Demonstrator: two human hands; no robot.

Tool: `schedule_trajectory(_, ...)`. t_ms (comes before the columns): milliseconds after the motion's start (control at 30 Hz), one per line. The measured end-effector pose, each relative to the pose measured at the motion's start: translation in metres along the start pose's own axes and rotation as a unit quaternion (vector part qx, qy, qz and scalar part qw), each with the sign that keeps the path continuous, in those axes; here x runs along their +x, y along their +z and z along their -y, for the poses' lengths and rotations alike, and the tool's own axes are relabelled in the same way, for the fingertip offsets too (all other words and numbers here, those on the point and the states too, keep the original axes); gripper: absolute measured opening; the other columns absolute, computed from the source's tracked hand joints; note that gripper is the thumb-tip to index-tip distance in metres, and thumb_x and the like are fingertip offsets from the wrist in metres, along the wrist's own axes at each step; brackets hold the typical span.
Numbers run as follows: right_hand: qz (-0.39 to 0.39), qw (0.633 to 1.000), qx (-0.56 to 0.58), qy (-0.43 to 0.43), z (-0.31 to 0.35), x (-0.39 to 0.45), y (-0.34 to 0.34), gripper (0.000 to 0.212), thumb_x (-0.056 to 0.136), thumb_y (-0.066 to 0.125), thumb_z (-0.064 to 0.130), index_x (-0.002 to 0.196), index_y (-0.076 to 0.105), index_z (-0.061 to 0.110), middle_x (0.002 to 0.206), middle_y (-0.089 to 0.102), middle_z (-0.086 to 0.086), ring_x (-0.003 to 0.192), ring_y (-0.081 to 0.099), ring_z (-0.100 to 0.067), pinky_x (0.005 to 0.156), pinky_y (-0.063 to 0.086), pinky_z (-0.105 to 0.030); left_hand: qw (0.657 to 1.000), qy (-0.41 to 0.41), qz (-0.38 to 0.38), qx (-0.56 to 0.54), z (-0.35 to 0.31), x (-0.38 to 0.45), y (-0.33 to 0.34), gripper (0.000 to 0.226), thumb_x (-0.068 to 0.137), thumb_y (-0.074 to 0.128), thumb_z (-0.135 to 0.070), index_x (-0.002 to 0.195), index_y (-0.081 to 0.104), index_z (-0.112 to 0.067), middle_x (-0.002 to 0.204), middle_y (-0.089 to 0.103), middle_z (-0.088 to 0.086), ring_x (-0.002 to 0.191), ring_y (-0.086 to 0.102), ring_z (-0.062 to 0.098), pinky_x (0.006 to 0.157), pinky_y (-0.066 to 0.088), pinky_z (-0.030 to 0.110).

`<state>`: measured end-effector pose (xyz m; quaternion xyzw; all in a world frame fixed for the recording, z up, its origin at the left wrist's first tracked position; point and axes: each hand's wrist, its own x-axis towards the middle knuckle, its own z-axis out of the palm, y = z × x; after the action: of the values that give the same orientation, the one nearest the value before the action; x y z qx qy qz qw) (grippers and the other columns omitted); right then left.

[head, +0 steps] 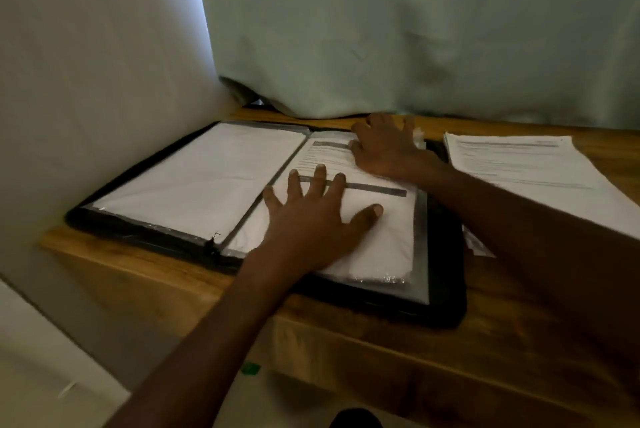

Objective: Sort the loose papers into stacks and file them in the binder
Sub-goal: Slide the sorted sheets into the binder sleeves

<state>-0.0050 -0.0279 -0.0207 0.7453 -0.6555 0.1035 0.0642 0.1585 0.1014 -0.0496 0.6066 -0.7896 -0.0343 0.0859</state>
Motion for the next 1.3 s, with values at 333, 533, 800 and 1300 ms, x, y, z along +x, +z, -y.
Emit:
schedule_trajectory(333, 0.028, 0.996, 0.089, 0.003, 0.026, -0.132, -0.034, 0.043, 0.107, 0.033, 0.043, 0.146, 0.045, 0.028, 0.151, 0.049, 0.002, 0.139, 0.043, -0.025, 0.115, 0.024, -0.063, 1.000, 0.012, 0.020, 0.021, 0.001, -0.001, -0.002, 0.070, 0.091, 0.013, -0.083, 0.154, -0.006, -0.058, 0.171, -0.008, -0.003, 0.156, -0.007, 0.038, 0.115, -0.003, 0.075)
schedule_trajectory(533, 0.055, 0.990, 0.129, 0.028, 0.017, -0.147, -0.015, 0.055, 0.109, 0.018, 0.049, 0.160, 0.025, 0.030, 0.170, 0.016, 0.006, 0.156, 0.015, -0.020, 0.123, 0.005, -0.063, 0.999, 0.012, 0.039, -0.014, -0.001, -0.004, -0.008, 0.074, 0.089, 0.026, -0.084, 0.156, 0.011, -0.056, 0.171, 0.002, -0.006, 0.157, 0.000, 0.035, 0.115, -0.002, 0.073)
schedule_trajectory(800, -0.096, 0.960, 0.245, 0.099, 0.009, -0.158, -0.025, 0.029, 0.096, 0.056, 0.010, 0.122, 0.067, 0.007, 0.128, 0.062, -0.009, 0.112, 0.059, -0.023, 0.087, 0.046, -0.029, 0.952, 0.156, -0.026, -0.264, 0.017, -0.060, -0.017, 0.049, 0.079, 0.069, -0.071, 0.124, 0.064, -0.051, 0.145, 0.051, -0.021, 0.135, 0.044, 0.001, 0.115, 0.034, 0.035)
schedule_trajectory(1300, -0.308, 0.883, 0.336, 0.114, 0.008, -0.180, -0.047, 0.034, 0.087, 0.055, -0.006, 0.103, 0.071, 0.019, 0.110, 0.070, 0.003, 0.095, 0.061, -0.011, 0.078, 0.046, -0.025, 0.913, 0.196, -0.134, -0.332, 0.015, -0.065, -0.028, 0.005, 0.093, 0.071, -0.019, 0.090, 0.072, -0.023, 0.103, 0.065, -0.008, 0.102, 0.060, 0.002, 0.090, 0.041, 0.014)
